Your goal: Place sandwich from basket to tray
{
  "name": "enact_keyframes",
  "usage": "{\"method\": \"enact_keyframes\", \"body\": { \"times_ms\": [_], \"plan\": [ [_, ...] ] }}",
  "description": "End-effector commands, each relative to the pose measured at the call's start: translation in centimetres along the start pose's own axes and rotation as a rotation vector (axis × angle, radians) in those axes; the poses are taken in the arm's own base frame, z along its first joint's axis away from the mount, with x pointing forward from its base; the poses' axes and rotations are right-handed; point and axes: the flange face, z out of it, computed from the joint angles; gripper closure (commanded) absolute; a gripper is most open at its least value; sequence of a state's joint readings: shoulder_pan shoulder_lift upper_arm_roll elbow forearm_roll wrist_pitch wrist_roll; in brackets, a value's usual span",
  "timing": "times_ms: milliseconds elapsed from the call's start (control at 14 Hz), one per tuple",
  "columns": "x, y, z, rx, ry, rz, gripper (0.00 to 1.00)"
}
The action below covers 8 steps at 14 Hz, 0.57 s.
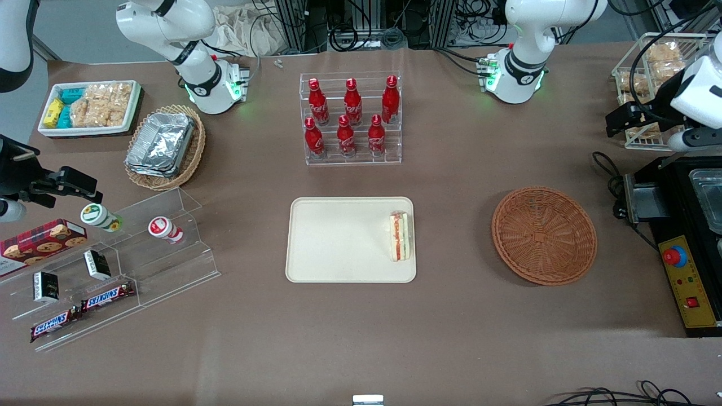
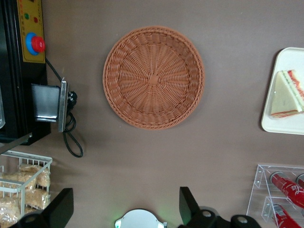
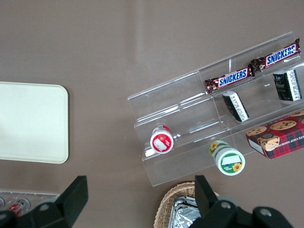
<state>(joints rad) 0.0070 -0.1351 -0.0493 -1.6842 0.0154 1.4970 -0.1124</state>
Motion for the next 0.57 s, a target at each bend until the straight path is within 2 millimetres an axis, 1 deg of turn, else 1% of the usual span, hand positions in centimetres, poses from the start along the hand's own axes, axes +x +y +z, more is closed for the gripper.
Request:
{"method": "enact_keyframes", "body": {
  "times_ms": [0,143,286,429,500],
  "plan": [
    [0.6,1.3,-2.9,-0.001,0.027,0.024,0.00],
    [0.6,1.5,-3.8,0.004,0.034,0.028,0.00],
    [1.5,1.7,-2.9,0.020,0.011,0.030,0.00],
    [1.6,2.3,-2.7,0.024,0.006,0.042,0.00],
    [1.5,2.3,-2.6,0.025,-0.002,0.042,0.00]
  ]
}}
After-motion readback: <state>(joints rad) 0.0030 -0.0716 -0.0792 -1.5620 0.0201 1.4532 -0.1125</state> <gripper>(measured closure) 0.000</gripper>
